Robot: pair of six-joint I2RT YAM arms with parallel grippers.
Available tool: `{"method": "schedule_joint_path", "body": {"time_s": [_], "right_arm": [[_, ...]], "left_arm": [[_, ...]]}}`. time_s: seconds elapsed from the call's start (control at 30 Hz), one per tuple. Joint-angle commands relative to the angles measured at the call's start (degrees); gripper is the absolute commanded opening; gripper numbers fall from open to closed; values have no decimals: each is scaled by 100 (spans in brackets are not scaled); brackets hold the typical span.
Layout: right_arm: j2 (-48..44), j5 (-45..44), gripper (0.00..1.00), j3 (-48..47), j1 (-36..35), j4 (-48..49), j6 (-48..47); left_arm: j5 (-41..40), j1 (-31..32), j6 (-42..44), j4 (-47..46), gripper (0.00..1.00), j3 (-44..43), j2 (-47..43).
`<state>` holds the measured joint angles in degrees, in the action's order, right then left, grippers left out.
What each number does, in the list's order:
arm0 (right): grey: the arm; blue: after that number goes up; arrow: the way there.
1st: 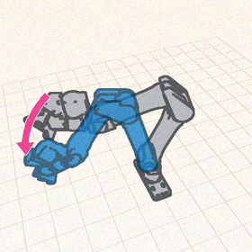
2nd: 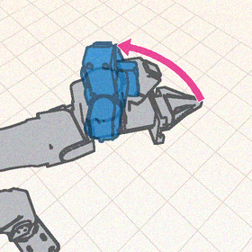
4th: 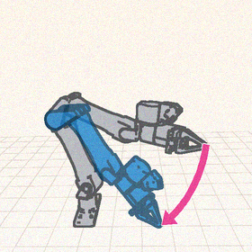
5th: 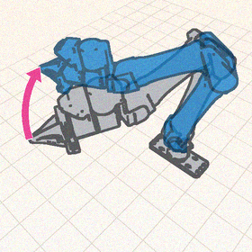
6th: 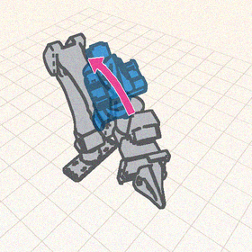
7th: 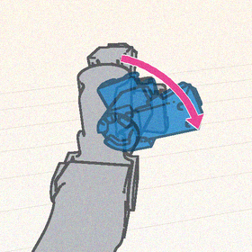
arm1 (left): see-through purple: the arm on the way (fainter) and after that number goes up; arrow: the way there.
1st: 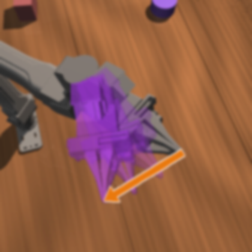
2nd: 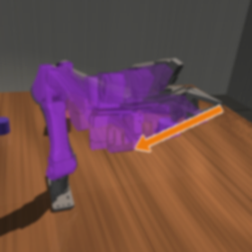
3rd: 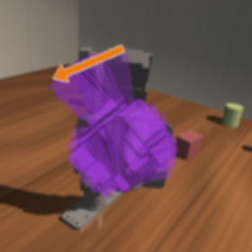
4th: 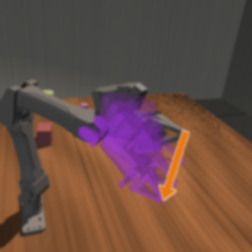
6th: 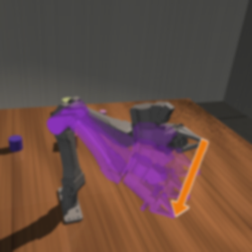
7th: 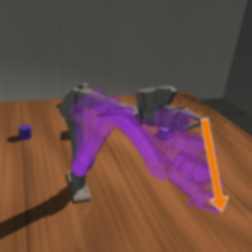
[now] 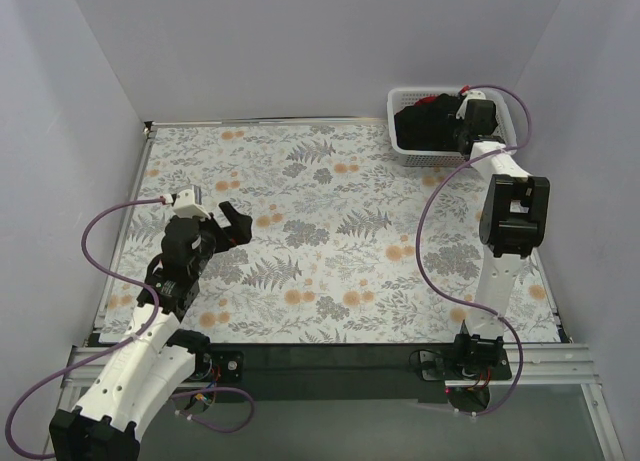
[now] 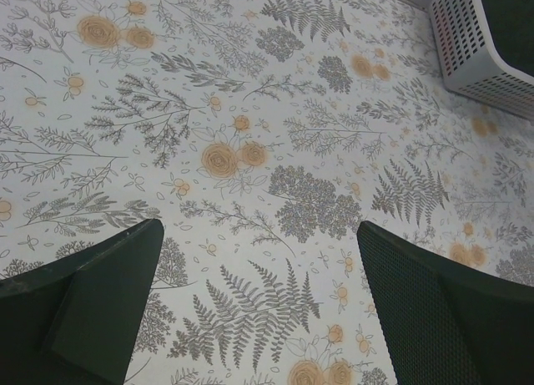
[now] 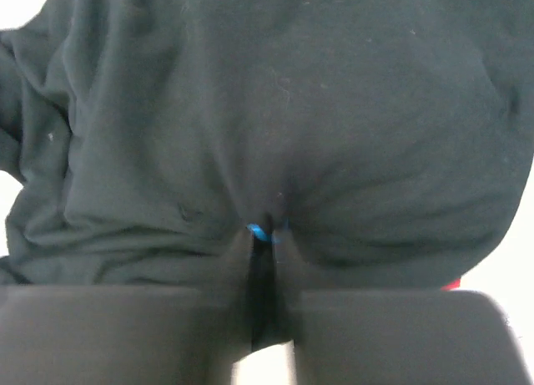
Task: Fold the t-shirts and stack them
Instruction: Grab the tshirt from the pile, then move the tshirt to the center of the board
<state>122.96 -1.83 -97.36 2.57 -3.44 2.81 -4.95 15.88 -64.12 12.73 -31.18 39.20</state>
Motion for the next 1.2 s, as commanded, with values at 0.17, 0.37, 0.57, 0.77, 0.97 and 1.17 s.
{"method": "schedule_joint_path", "body": {"time_s": [0.17,0.37,0.57,0.77,0.97,1.17], "right_arm": [[-763,621,1,-266,16,45,-254],[-2011,710,1,-134,-248,37,-597],[-3294,569,1,-230,-1266,28,-1019],[-3972,1236,1,-643,-2312,220,-809],[-4016,2695,1,-1136,-2814,1178,43],[-4323,2566,1,345,-2867,1592,528]], "left_arm": [[170,12,101,-183,95,-2,-9],[179,12,92,-201,95,-2,-123],[196,12,84,-227,95,42,-316],[293,20,75,-219,95,42,-492],[363,20,75,-175,95,24,-519],[381,12,66,-78,95,24,-492]]}}
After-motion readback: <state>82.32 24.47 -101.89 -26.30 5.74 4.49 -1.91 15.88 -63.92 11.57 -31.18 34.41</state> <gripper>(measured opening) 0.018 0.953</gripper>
